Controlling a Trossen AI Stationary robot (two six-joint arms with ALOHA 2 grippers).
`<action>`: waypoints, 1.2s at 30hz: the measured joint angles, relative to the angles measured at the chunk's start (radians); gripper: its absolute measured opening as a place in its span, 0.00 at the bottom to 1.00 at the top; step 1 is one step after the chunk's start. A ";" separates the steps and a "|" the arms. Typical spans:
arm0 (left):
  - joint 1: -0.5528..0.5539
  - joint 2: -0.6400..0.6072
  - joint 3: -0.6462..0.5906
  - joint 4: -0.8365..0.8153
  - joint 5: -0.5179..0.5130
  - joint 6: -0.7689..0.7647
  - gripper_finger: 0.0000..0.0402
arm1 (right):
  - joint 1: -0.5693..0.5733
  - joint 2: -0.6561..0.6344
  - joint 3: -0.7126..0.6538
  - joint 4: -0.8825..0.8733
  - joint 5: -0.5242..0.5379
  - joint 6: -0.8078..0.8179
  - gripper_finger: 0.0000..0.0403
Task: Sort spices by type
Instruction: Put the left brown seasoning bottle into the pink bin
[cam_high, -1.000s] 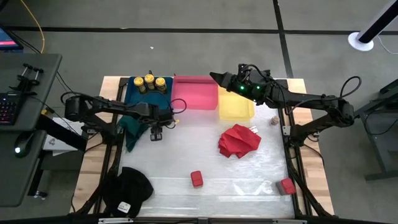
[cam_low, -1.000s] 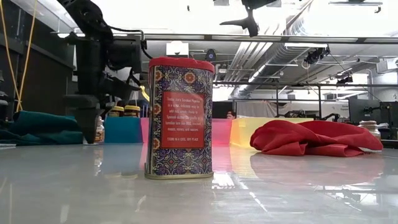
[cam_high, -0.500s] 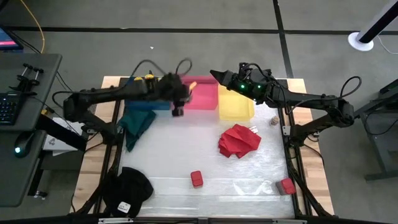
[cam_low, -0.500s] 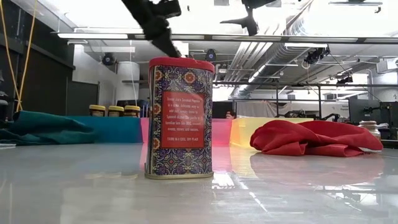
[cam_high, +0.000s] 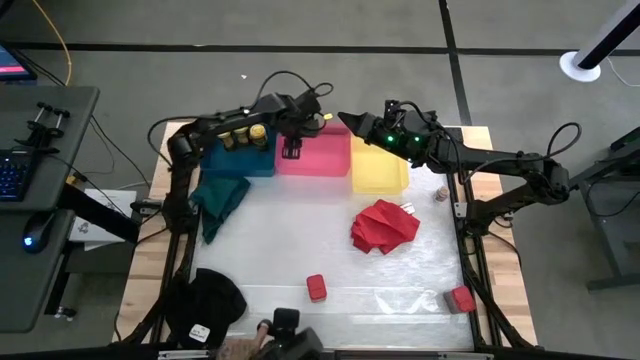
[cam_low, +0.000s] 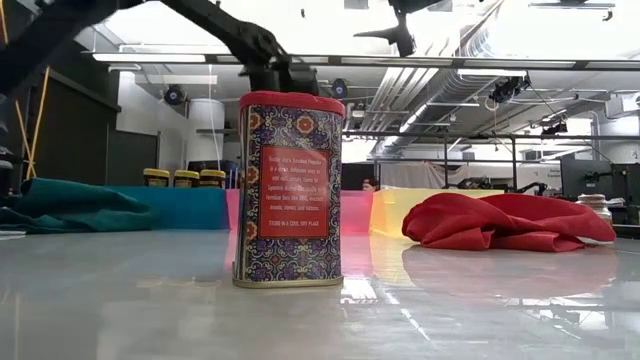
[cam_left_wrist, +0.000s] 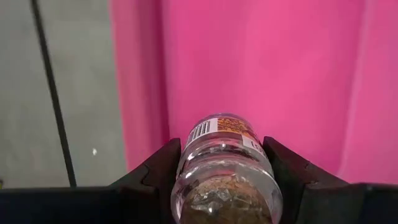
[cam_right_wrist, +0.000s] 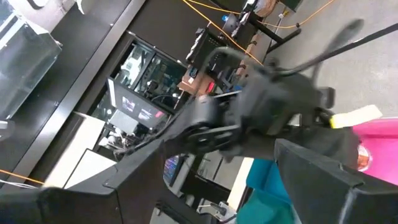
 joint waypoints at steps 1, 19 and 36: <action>0.007 0.019 0.007 -0.012 -0.006 0.010 0.38 | 0.002 0.000 0.000 -0.005 0.000 0.000 0.73; 0.065 0.132 0.013 0.007 -0.084 0.029 0.48 | 0.011 0.000 0.000 -0.063 -0.002 0.030 0.73; 0.077 0.134 0.013 0.041 -0.069 -0.038 0.50 | 0.011 0.000 0.000 -0.078 -0.002 0.036 0.73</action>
